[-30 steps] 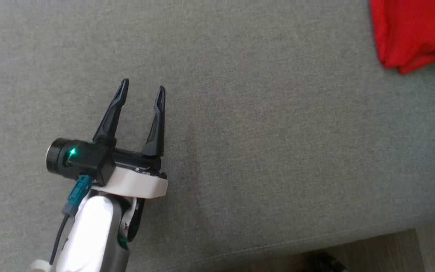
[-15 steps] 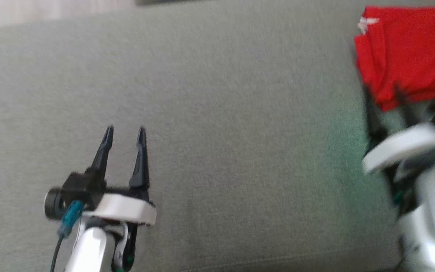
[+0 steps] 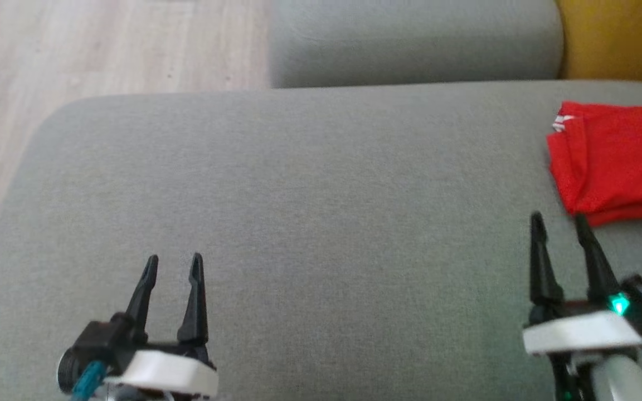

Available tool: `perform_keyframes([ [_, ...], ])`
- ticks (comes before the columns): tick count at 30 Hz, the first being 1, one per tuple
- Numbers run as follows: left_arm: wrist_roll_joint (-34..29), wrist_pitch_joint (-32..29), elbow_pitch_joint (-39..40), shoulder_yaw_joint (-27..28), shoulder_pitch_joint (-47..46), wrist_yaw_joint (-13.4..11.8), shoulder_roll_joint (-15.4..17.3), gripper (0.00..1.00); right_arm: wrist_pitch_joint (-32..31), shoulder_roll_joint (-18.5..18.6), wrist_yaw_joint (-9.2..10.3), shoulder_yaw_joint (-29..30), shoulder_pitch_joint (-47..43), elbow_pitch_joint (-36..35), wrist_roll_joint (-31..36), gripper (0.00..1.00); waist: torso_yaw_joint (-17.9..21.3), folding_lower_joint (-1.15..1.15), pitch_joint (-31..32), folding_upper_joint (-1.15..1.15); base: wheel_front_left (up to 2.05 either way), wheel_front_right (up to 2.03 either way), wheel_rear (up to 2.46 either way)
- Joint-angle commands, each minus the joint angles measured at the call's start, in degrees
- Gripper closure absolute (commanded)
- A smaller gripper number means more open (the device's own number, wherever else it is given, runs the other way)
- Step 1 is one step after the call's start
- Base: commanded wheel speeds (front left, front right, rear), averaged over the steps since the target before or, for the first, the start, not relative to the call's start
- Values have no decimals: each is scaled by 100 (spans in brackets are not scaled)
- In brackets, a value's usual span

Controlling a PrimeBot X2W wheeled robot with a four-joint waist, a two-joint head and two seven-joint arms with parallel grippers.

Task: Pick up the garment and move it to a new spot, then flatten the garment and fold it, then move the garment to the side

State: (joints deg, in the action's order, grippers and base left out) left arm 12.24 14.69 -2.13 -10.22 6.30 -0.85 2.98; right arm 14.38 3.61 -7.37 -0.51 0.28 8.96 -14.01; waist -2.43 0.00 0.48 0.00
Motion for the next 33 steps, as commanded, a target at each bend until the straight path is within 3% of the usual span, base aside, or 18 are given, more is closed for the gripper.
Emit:
perform_keyframes([
  [1, -60, 30, 291, 203, -120, 60, -10, 0, 60, -11, -12, -25, -163, -280, 34, 0, -57, 0, 89, 0, 0, 0, 0],
  [8, -227, 30, 492, 155, 276, 198, -10, 0, 61, -69, -12, -36, -874, -545, 127, 0, -3, 0, 292, 0, 0, 0, 0],
  [20, -270, 30, 470, 107, 334, 172, -10, 0, 62, -72, -12, -204, -951, -587, 218, 0, 92, 0, 434, 0, 0, 0, 0],
  [21, -204, 0, 256, -38, 548, 187, 3, 100, -1, -113, 0, -68, -1165, -362, 172, 100, 93, 0, 435, 0, 0, 0, 0],
  [33, 470, -117, -49, 33, 502, 217, 43, 100, -126, -73, -1, -73, -1081, -71, -481, 100, 106, 0, 398, 0, 0, 0, 0],
])
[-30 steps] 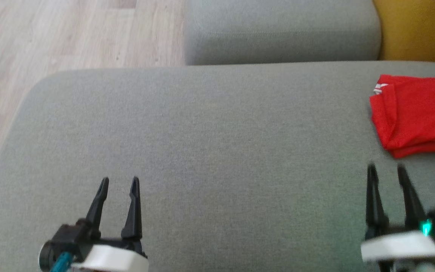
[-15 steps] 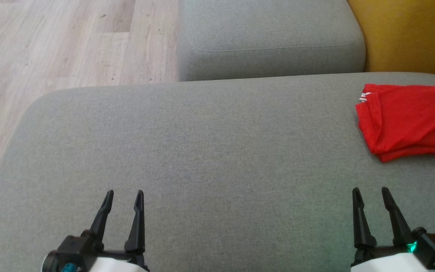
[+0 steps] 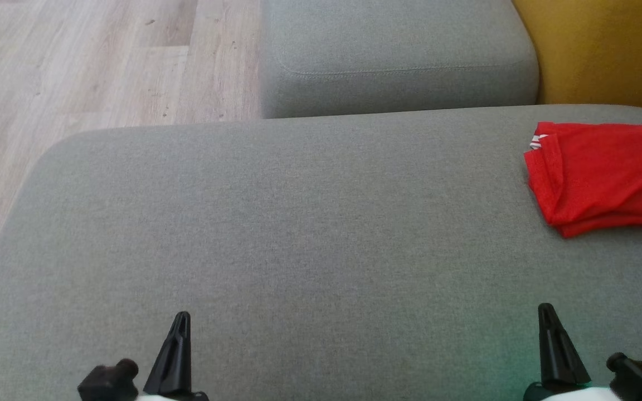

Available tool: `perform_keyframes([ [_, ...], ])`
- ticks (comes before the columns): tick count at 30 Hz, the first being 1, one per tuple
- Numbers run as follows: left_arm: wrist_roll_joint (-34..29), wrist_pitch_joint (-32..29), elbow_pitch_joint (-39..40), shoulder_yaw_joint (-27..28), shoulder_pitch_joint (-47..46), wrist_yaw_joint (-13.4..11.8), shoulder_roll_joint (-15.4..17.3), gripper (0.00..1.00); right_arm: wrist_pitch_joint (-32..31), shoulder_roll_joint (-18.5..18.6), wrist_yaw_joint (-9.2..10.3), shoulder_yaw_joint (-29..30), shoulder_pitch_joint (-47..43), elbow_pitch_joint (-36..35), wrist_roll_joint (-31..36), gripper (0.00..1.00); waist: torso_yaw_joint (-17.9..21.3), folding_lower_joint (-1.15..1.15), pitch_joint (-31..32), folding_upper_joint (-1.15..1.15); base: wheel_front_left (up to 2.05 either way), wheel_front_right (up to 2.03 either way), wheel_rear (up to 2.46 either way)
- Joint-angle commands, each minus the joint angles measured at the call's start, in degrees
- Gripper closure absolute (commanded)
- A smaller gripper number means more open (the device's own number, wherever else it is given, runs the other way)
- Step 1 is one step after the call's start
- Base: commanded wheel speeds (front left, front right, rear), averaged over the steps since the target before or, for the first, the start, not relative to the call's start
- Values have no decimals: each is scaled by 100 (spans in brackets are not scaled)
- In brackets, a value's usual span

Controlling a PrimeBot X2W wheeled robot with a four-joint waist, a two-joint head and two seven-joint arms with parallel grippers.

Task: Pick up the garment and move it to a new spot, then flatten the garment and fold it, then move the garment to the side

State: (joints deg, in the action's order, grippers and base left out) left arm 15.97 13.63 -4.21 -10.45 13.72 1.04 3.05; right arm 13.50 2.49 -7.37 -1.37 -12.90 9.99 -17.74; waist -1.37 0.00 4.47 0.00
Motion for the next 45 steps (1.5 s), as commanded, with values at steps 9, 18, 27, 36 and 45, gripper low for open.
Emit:
perform_keyframes([
  [9, 799, -140, 27, 139, -405, 92, 74, 100, -169, 75, -2, 32, 386, -119, -786, 100, 12, 0, -41, 0, 0, 0, 0],
  [18, 1423, -261, -76, 222, -546, 143, 102, 100, -293, 100, -3, 57, 514, -76, -1387, 100, 22, 0, -77, 0, 0, 0, 0],
  [27, 1973, -373, -150, 302, -667, 186, 123, 100, -408, 119, -4, 84, 627, -39, -1917, 100, 32, 0, -109, 0, 0, 0, 0],
  [36, 2581, -504, -225, 401, -795, 233, 140, 100, -541, 136, -4, 121, 754, 3, -2507, 100, 42, 0, -146, 0, 0, 0, 0],
  [45, 3187, -640, -306, 505, -926, 279, 152, 100, -679, 150, -5, 163, 881, 46, -3094, 100, 53, 0, -182, 0, 0, 0, 0],
])
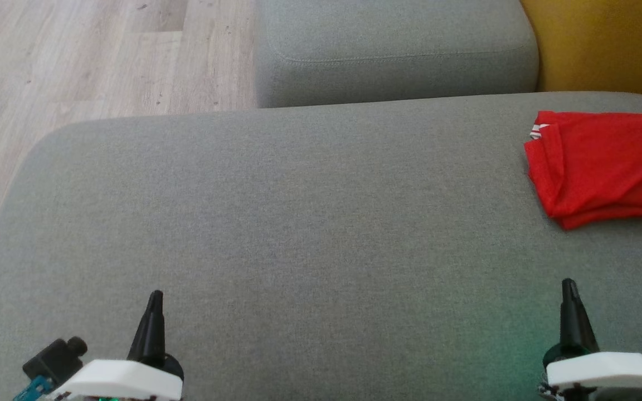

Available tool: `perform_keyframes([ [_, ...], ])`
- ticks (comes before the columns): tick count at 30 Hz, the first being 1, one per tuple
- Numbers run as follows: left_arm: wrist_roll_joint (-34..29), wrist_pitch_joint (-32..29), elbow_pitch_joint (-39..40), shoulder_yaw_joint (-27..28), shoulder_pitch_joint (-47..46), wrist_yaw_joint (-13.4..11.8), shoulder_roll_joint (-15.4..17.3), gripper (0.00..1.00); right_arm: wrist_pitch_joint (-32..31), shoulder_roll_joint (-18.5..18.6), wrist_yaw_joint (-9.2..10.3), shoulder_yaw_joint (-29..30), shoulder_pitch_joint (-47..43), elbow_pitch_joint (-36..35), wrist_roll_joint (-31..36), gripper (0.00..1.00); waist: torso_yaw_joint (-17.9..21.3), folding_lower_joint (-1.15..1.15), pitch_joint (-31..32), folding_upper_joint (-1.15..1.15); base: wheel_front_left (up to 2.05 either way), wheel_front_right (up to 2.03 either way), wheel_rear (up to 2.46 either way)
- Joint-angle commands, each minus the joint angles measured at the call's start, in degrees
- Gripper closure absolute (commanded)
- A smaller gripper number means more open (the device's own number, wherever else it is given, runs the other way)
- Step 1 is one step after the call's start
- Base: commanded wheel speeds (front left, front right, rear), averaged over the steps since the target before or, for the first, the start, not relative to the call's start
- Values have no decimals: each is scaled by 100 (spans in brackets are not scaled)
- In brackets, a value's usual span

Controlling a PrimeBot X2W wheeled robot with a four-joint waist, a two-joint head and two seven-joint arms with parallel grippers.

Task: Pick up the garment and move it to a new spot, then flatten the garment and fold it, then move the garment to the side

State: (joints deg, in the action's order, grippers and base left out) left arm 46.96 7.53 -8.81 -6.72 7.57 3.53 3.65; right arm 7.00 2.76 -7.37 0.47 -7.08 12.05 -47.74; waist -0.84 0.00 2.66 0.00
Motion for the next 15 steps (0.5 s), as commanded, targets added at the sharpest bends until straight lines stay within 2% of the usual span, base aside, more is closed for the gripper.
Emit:
perform_keyframes([
  [1, 155, -46, 144, 144, -325, 35, 93, 100, -45, 123, -5, -16, 314, -154, -159, 100, 1, 0, -4, 0, 0, 0, 0],
  [15, 1086, -267, 14, 317, -530, 108, 105, 100, -266, 138, -7, 58, 513, -87, -1063, 100, 18, 0, -61, 0, 0, 0, 0],
])
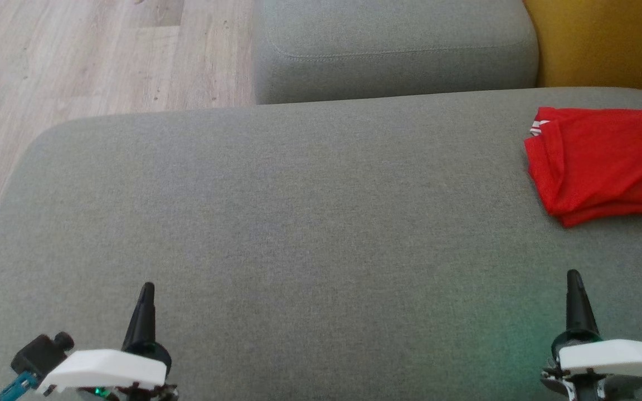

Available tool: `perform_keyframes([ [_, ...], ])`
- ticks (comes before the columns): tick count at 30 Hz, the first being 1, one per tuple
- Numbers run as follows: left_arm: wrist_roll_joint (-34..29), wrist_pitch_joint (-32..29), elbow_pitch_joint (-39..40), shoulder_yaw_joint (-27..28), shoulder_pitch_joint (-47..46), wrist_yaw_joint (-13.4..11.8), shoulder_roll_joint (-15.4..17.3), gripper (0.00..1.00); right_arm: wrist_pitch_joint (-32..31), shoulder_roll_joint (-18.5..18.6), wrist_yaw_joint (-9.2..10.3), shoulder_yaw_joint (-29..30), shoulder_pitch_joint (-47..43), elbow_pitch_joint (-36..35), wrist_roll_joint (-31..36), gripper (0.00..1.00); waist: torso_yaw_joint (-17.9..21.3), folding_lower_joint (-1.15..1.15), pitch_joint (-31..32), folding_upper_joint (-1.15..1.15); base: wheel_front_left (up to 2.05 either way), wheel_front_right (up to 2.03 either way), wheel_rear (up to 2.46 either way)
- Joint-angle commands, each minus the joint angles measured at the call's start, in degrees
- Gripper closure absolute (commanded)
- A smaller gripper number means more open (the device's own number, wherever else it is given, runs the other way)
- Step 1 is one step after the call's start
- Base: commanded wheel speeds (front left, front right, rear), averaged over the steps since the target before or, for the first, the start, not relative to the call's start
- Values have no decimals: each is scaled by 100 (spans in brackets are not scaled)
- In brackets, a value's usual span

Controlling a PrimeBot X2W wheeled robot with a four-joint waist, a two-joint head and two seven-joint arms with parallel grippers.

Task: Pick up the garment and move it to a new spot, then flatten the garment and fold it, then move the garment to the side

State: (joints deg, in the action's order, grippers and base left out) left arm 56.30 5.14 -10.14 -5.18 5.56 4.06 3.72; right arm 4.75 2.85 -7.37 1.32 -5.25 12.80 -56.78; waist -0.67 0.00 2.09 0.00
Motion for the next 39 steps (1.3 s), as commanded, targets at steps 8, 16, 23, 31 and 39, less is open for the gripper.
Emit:
perform_keyframes([
  [8, 682, -158, 72, 267, -448, 96, 102, 100, -171, 134, -8, 18, 444, -123, -673, 100, 11, 0, -36, 0, 0, 0, 0],
  [16, 1143, -274, 6, 360, -552, 133, 103, 100, -286, 138, -8, 61, 544, -89, -1122, 100, 19, 0, -65, 0, 0, 0, 0],
  [23, 1603, -392, -60, 456, -656, 169, 103, 100, -403, 140, -9, 105, 645, -55, -1569, 100, 27, 0, -93, 0, 0, 0, 0],
  [31, 2124, -527, -136, 566, -774, 210, 101, 100, -536, 141, -10, 156, 759, -16, -2076, 100, 37, 0, -125, 0, 0, 0, 0],
  [39, 2646, -665, -212, 679, -893, 252, 98, 100, -672, 141, -10, 210, 874, 24, -2585, 100, 46, 0, -157, 0, 0, 0, 0],
])
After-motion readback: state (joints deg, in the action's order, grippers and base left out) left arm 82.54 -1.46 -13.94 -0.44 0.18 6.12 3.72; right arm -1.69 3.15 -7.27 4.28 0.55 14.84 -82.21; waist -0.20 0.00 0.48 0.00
